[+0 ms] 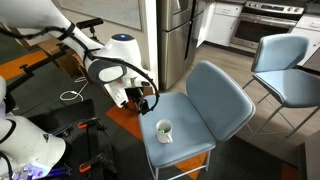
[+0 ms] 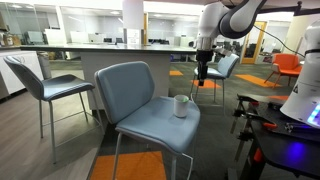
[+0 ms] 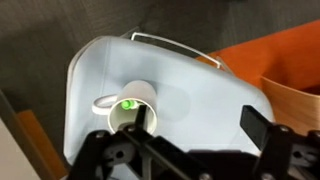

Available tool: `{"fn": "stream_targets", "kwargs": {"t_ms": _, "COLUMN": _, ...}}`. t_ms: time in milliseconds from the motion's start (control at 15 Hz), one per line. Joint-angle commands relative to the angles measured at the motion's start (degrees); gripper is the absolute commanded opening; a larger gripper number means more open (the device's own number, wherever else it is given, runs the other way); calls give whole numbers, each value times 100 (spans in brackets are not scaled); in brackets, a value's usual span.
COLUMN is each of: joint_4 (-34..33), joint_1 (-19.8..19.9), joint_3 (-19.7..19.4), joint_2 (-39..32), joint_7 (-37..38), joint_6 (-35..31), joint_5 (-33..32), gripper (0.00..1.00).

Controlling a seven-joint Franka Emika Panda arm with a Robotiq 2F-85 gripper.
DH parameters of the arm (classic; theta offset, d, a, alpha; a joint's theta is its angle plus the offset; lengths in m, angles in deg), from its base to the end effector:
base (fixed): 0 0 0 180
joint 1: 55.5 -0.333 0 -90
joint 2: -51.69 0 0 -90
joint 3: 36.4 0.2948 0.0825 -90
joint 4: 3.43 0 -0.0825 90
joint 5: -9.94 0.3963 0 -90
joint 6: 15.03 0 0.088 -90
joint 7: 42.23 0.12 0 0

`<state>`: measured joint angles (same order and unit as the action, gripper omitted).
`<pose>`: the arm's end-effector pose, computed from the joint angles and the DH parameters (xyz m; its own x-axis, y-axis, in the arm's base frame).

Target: Move the white cup slightly to the left.

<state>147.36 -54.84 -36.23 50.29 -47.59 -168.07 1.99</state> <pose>0.4371 -0.0004 0.1949 0.9784 0.2069 0.0048 0.2062 -0.9763 0.0652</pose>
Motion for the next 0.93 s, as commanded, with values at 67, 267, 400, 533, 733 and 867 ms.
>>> {"fn": "stream_targets", "kwargs": {"t_ms": 67, "joint_4": -652, "joint_1": -48, "joint_3": 37, "joint_2": -1033, "joint_7": -196, "joint_6": -259, "joint_5": -18, "gripper": 100}}
{"fn": "stream_targets", "kwargs": {"t_ms": 267, "joint_4": -1131, "joint_1": -66, "joint_3": 0, "joint_2": -1719, "joint_7": -246, "joint_6": -421, "joint_5": -143, "gripper": 100}}
{"fn": "stream_targets", "kwargs": {"t_ms": 400, "joint_4": -1481, "joint_1": -90, "joint_3": -75, "joint_2": -2154, "joint_7": -200, "joint_6": -466, "joint_5": -261, "gripper": 100}}
{"fn": "stream_targets", "kwargs": {"t_ms": 533, "joint_4": -1804, "joint_1": -35, "joint_3": -68, "joint_2": -2542, "joint_7": -261, "joint_6": -478, "joint_5": -241, "gripper": 100}}
{"fn": "stream_targets", "kwargs": {"t_ms": 733, "joint_4": -2267, "joint_1": 18, "joint_3": -92, "joint_2": -3044, "joint_7": -277, "joint_6": -449, "joint_5": -212, "gripper": 100}}
{"fn": "stream_targets", "kwargs": {"t_ms": 867, "joint_4": -2540, "joint_1": 87, "joint_3": -74, "joint_2": -3332, "joint_7": -312, "joint_6": -412, "joint_5": -167, "gripper": 100}}
